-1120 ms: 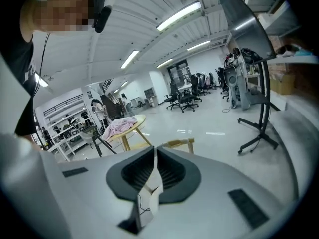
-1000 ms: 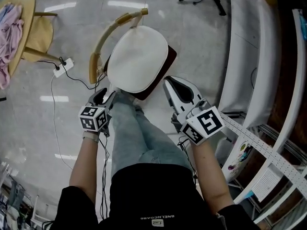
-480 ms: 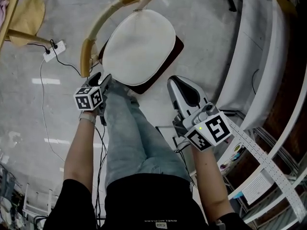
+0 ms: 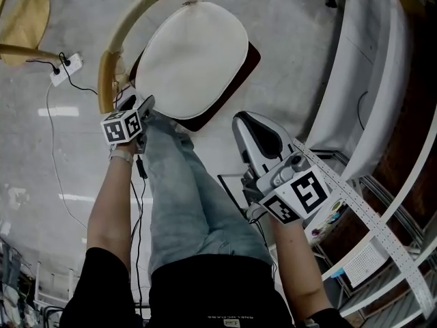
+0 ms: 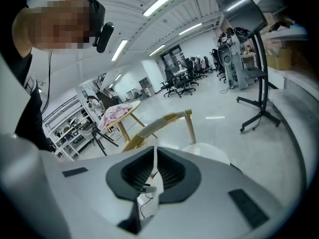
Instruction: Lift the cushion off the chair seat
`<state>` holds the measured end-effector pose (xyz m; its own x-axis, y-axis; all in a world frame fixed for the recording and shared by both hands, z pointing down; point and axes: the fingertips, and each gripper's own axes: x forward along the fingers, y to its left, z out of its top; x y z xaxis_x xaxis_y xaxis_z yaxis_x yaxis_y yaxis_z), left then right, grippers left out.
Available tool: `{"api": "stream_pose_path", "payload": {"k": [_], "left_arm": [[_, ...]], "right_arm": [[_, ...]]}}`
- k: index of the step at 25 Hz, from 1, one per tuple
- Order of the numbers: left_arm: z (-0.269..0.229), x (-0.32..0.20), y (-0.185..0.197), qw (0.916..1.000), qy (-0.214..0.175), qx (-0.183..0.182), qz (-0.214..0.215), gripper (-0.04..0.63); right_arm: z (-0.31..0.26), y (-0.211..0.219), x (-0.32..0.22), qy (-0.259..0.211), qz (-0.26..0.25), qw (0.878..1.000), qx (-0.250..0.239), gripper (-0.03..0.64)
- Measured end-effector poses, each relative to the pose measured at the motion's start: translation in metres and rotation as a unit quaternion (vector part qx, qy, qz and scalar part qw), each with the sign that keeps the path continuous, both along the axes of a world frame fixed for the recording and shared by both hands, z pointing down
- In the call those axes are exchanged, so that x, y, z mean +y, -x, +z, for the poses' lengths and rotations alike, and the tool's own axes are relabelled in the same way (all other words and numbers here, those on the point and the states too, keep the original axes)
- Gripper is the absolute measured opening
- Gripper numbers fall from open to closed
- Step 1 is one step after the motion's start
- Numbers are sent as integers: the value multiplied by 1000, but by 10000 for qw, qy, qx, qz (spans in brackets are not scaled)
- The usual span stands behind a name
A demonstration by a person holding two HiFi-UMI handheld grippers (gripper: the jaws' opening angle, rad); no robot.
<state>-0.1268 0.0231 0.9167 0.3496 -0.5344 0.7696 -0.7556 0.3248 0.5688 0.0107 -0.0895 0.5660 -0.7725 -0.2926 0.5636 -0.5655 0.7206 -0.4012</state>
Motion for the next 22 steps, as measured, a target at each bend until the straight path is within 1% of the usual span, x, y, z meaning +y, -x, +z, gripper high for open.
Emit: {"api": "stream_pose_path", "payload": {"k": [3,9,15,17,18,19,21,22], "left_arm": [[6,-3,-5,10000,71,64,-7,296],[11,-12,-9,9998,124,24,-170,293],[6,-8,-12,9989,348,-203,-223,262],[4,-8,-10,9984,396,-335,-234,252],[2,-8,-8,9979,386,-458,-229,230],[-1,-9,-6,9973,358,-601,-221,178],[-6,-8,-4,9958,307,-828,-232,134],[-8,-7,-3,9953,296,-886,-252,124]], "right_arm": [[3,-3,3,37,10,10000,27,11],[7,-14,3,112,106,9999,59,11],[-3,-25,4,97,173,9998,10,11],[-4,-26,4,82,185,9998,15,11],[-5,-27,4,73,198,9998,19,11],[-6,-28,3,61,211,9998,23,11],[-7,-30,3,28,226,9997,34,11],[-8,-30,2,12,230,9997,41,11]]}}
